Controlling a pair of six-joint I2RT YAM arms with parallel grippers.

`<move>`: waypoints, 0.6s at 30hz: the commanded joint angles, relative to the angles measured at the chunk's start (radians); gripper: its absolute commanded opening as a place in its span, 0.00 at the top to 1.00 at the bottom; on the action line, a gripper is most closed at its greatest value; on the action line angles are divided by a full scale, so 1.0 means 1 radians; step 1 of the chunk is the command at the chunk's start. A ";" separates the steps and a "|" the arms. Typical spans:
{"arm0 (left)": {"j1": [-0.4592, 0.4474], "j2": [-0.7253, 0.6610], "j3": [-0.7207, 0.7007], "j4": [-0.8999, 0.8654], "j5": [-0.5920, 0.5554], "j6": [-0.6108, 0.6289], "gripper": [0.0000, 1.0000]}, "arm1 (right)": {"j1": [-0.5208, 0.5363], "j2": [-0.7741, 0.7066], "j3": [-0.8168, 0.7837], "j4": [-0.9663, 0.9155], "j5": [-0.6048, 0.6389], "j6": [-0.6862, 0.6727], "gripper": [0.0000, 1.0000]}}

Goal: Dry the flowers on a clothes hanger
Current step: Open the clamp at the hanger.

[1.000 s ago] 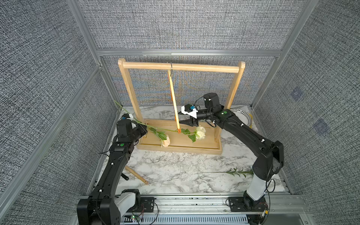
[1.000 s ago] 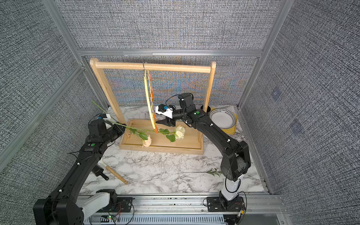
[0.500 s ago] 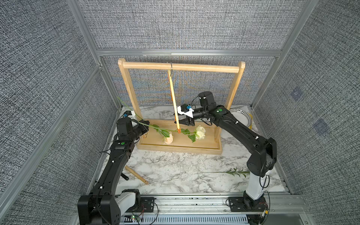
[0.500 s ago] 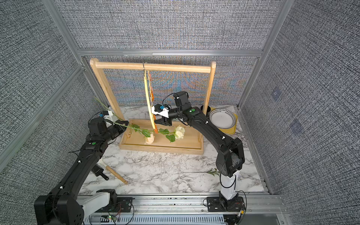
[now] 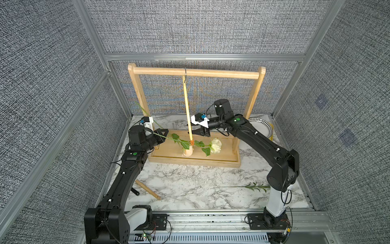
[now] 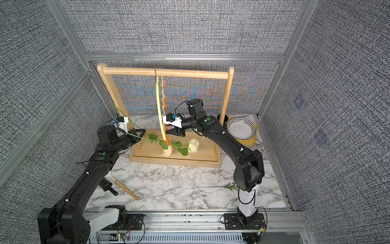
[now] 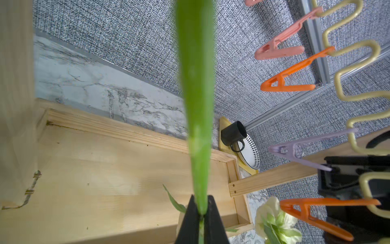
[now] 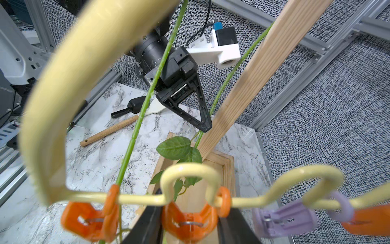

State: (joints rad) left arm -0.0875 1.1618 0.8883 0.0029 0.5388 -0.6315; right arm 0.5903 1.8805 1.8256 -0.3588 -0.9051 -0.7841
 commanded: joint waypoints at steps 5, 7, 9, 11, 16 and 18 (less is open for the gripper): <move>-0.026 0.010 0.032 0.052 0.100 0.076 0.98 | 0.017 -0.011 0.012 -0.005 0.016 0.022 0.67; -0.027 0.013 0.044 0.050 0.113 0.088 0.98 | 0.027 -0.009 0.011 -0.002 0.034 0.029 0.68; -0.027 0.021 0.060 0.046 0.129 0.101 0.98 | 0.038 -0.006 0.011 0.003 0.065 0.041 0.69; -0.028 0.026 0.073 0.043 0.145 0.114 0.98 | 0.046 -0.005 0.014 0.011 0.088 0.068 0.71; -0.028 0.027 0.089 0.037 0.178 0.146 0.98 | 0.064 0.005 0.019 0.048 0.139 0.160 0.75; -0.027 0.025 0.093 0.031 0.184 0.157 0.98 | 0.072 0.008 0.026 0.058 0.178 0.200 0.75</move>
State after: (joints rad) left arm -0.1146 1.1881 0.9707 0.0132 0.6697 -0.5251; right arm 0.6533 1.8812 1.8393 -0.3141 -0.7849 -0.6643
